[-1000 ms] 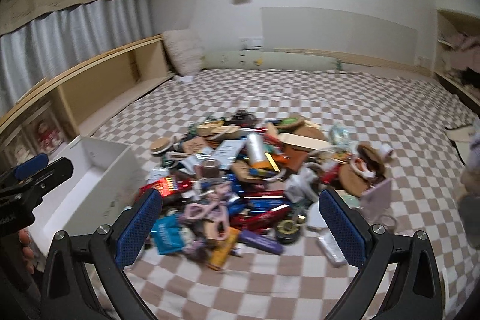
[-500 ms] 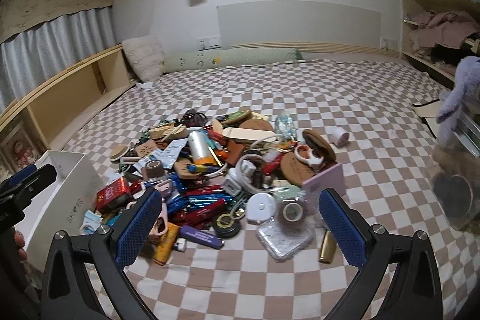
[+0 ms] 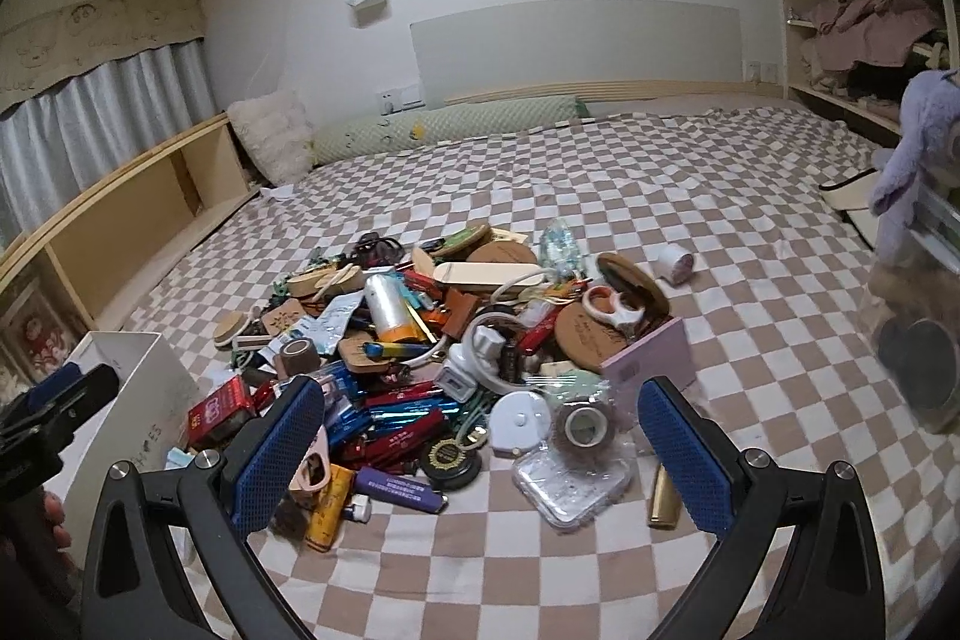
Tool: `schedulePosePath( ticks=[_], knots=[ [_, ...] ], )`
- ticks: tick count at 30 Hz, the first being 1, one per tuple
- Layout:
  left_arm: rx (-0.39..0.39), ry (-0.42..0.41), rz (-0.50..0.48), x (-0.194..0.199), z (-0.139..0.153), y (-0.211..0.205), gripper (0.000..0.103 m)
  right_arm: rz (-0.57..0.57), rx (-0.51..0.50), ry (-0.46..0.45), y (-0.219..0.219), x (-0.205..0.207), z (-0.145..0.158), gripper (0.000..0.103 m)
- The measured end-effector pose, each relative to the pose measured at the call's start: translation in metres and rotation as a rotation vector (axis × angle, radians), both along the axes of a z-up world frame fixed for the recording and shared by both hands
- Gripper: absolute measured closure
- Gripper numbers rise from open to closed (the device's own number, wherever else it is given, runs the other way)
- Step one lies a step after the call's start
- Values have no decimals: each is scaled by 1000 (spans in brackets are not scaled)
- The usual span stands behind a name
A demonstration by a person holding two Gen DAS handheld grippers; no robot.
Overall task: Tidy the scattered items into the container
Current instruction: 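Withdraw both tools from the box back over the pile, then lower the left tool to the blue packet while the right tool reaches the brown tape roll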
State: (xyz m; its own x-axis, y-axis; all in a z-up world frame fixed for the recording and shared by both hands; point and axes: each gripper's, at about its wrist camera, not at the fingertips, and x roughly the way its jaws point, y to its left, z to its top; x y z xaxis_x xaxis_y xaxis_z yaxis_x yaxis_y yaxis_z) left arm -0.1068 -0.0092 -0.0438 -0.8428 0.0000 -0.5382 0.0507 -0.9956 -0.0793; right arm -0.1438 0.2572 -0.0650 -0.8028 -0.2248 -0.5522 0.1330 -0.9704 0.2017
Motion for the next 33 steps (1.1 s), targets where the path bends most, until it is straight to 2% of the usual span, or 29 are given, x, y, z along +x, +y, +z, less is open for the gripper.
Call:
schedulePosePath(
  ticks=[2,5,10,21,24,26,28,33],
  knots=[
    [18,-16,-8,-2,-9,-3,0,28,6,26,-5,2,-6,0],
    [37,-47,-9,-5,-26,-6,0,-1,46,44,-11,1,-17,0],
    [22,-104,10,-8,-57,-10,0,52,54,4,-12,-7,-41,0],
    [7,-275,55,-25,-117,-12,2,-11,91,-125,-2,-23,-87,0],
    [-14,-289,60,-30,-124,-12,10,-5,121,-149,-5,-25,-97,0],
    [-46,-309,84,-34,-130,-12,11,1,131,-157,-7,-25,-100,0],
    [-40,-333,102,-37,-136,-15,18,9,131,-166,-8,-25,-104,0],
    [-54,-359,115,-44,-145,-17,20,27,125,-186,-10,-27,-111,0]
  ],
)
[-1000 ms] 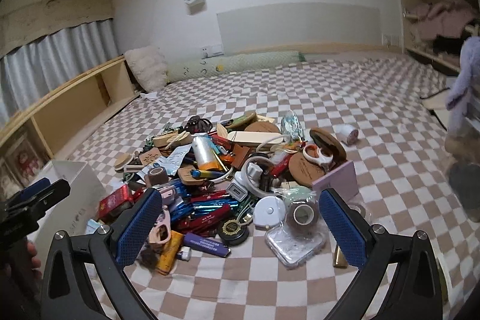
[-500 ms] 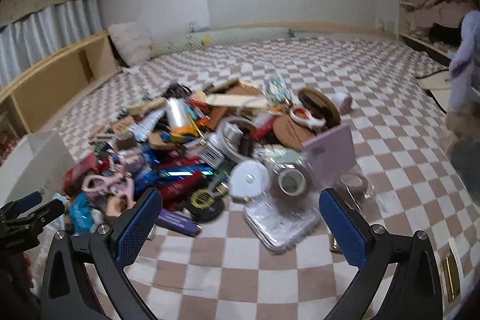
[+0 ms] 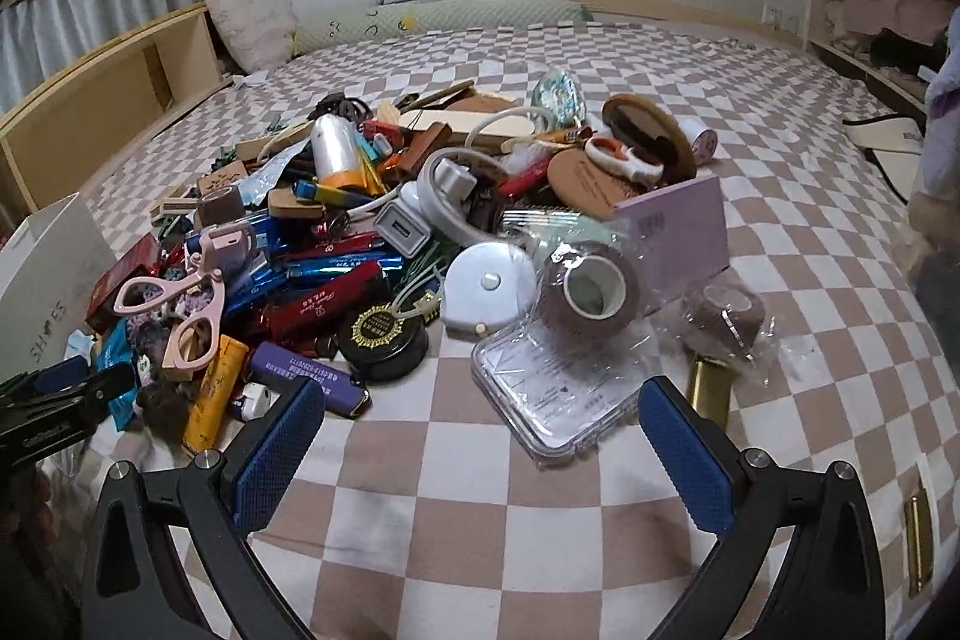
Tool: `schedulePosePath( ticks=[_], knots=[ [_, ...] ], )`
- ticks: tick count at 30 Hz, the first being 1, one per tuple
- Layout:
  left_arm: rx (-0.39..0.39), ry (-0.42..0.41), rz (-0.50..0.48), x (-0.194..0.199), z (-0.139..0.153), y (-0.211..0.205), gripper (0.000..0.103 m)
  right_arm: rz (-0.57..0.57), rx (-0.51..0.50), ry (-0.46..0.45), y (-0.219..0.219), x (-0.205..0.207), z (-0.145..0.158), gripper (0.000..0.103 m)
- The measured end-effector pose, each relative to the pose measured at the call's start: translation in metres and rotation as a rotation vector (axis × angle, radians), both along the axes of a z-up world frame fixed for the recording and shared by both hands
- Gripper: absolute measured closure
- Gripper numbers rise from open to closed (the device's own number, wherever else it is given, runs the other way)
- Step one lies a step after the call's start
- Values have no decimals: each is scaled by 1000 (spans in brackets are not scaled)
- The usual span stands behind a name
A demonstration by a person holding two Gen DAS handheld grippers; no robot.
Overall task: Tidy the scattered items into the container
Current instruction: 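Lower the left tool to the blue packet while the right tool reaches the brown tape roll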
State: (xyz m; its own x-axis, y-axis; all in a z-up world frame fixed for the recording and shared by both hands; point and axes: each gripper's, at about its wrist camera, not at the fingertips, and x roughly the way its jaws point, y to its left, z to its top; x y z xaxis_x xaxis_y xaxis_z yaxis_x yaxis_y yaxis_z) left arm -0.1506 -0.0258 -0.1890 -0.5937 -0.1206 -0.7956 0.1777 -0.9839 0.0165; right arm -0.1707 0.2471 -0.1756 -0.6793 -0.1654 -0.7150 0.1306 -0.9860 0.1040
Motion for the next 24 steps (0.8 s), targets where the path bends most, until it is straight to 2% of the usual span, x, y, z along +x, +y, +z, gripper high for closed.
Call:
schedulePosePath(
  ticks=[2,4,11,13,15,17,20,21,22,24],
  knots=[
    [-36,-1,6,-2,-3,2,20,0,-6,3,1,0,0,0],
    [-30,5,6,-4,-3,2,19,-5,-6,3,1,-1,0,0],
    [97,5,14,-11,-9,-8,20,-39,-13,-2,13,-4,0,0],
    [117,4,11,-10,-9,-8,27,-58,-13,1,20,-4,1,0],
    [149,0,13,-8,-10,-10,29,-76,-15,2,28,-5,2,0],
    [144,-2,1,-8,-9,-9,31,-98,-19,2,38,-6,3,0],
    [153,-5,2,-6,-8,-11,38,-140,-24,-1,56,-8,4,0],
    [151,-7,2,-4,-8,-11,44,-152,-25,0,61,-9,4,0],
    [128,-14,13,-4,-8,-12,58,-162,-25,0,65,-9,4,0],
    [53,-37,26,-3,-11,-12,71,-184,-20,-2,74,-10,4,0]
  ],
)
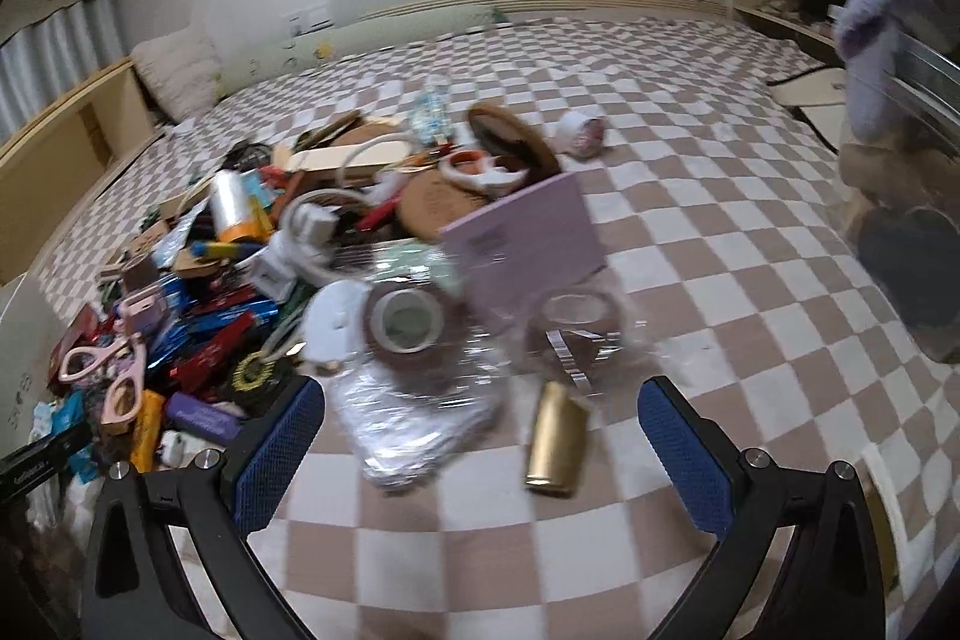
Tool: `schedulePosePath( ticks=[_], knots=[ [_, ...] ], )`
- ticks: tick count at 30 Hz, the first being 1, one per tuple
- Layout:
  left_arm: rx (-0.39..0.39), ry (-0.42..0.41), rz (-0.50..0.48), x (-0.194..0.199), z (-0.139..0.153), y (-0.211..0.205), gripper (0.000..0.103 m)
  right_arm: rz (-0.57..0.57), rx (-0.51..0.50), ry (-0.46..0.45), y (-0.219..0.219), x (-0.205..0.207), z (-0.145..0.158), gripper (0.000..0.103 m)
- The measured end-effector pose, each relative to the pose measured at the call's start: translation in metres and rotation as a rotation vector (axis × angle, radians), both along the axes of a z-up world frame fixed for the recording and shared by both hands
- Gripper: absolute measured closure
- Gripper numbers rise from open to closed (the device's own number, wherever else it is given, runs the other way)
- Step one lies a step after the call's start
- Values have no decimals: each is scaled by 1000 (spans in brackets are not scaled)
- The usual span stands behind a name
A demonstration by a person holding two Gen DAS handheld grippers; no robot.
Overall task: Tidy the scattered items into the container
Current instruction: 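Lower the left tool to the blue packet while the right tool reaches the brown tape roll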
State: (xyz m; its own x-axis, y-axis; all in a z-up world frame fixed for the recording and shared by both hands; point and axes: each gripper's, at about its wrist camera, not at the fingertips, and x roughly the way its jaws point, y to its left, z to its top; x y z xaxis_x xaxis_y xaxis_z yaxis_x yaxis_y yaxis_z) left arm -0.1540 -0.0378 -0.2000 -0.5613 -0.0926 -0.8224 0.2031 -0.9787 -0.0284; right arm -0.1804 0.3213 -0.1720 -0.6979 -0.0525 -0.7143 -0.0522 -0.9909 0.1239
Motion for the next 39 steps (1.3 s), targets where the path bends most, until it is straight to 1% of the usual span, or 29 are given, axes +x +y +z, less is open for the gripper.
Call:
schedulePosePath(
  ticks=[3,6,9,12,17,18,19,21,23,25,26,31,35,37,39],
  knots=[
    [0,2,-13,2,1,0,72,-16,-9,-18,7,-4,-5,0],
    [3,1,-15,4,2,1,73,0,-12,-26,2,-12,-9,0],
    [8,5,-20,8,3,1,74,42,17,-7,-12,-23,-9,0],
    [31,18,-25,12,6,0,76,71,56,10,-28,-35,-10,0],
    [43,22,-34,17,9,0,77,107,121,-17,-46,-53,-20,0],
    [45,22,-35,18,9,1,77,104,125,-24,-47,-55,-22,2],
    [47,21,-36,18,9,1,77,102,121,-29,-47,-56,-23,15],
    [48,18,-37,18,9,1,77,98,114,-50,-47,-58,-24,33],
    [46,14,-40,17,8,2,78,105,106,-50,-45,-56,-24,40],
    [41,14,-43,18,8,3,78,119,93,-47,-44,-54,-22,50],
    [42,15,-44,18,8,3,78,123,88,-45,-44,-52,-21,52],
    [48,18,-35,19,7,2,77,148,77,-46,-51,-45,-18,52],
    [48,16,-32,16,5,3,71,156,62,-42,-55,-37,-14,52],
    [47,18,-49,15,5,7,58,154,47,-48,-55,-33,-13,52],
    [26,16,-49,13,3,11,57,152,33,-55,-54,-30,-13,52]
  ],
)
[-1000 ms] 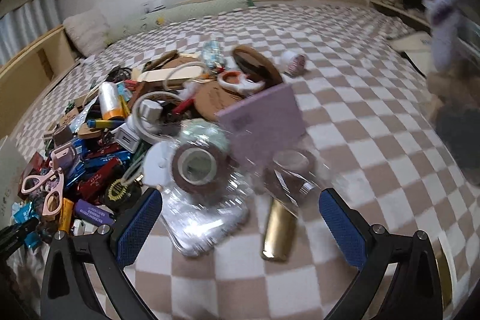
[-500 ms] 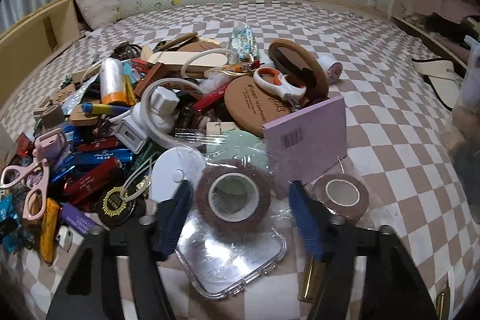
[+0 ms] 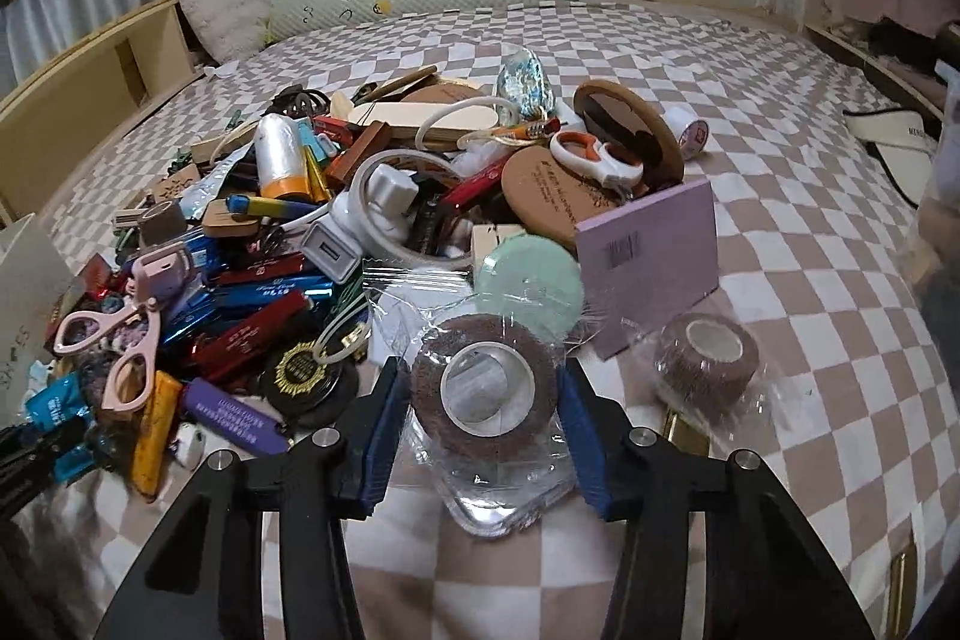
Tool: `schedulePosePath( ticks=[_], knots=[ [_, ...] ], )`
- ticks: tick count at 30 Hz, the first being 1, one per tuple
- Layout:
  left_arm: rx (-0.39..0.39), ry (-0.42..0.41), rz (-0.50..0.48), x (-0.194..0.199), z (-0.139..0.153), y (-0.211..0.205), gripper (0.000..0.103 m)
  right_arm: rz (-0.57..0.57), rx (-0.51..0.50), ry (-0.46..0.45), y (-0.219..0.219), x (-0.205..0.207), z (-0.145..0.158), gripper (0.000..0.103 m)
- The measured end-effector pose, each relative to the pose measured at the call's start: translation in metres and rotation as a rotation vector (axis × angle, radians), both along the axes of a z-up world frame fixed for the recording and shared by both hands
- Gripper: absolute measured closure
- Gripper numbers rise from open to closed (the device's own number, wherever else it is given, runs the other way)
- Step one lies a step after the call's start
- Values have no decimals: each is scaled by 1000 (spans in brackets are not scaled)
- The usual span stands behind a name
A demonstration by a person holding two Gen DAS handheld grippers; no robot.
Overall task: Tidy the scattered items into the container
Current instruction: 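Lower the left tool to the blue packet while the right tool reaches the brown tape roll, then close the left tool on the blue packet while the right tool grips the tape roll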
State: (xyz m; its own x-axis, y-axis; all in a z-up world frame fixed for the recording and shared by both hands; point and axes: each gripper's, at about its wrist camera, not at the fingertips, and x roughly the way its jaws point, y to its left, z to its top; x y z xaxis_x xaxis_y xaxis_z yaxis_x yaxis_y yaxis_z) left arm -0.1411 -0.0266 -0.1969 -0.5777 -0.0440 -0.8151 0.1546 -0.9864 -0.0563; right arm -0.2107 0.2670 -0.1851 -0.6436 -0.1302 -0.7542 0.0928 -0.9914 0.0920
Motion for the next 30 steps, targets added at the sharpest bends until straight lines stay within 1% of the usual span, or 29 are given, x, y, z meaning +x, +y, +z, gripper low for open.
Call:
schedulePosePath(
  ticks=[3,6,7,8,14,17,20,24,27,30],
  knots=[
    [-75,0,22,-5,-3,4,57,2,-23,-11,0,4,0,52],
    [-86,-8,32,-7,-6,3,58,10,-20,-5,-4,7,1,52],
    [-91,-11,33,-7,-7,2,61,12,-20,-3,-5,7,2,52],
    [-100,-17,34,-7,-8,2,63,15,-24,-3,-6,8,2,52],
    [-79,-16,41,-2,-6,-1,72,27,-40,-1,-10,16,4,52],
    [-78,-12,32,2,-5,1,73,30,-37,3,-11,23,7,53],
    [-71,-12,27,7,-3,1,74,25,-45,-13,-10,32,6,53],
    [-34,-4,21,15,3,-1,76,29,-51,-30,-13,43,4,53],
    [15,-1,14,23,7,-3,80,35,-63,-36,-19,54,4,52],
    [44,0,9,29,9,-2,81,49,-68,-49,-26,66,2,53]
  ],
)
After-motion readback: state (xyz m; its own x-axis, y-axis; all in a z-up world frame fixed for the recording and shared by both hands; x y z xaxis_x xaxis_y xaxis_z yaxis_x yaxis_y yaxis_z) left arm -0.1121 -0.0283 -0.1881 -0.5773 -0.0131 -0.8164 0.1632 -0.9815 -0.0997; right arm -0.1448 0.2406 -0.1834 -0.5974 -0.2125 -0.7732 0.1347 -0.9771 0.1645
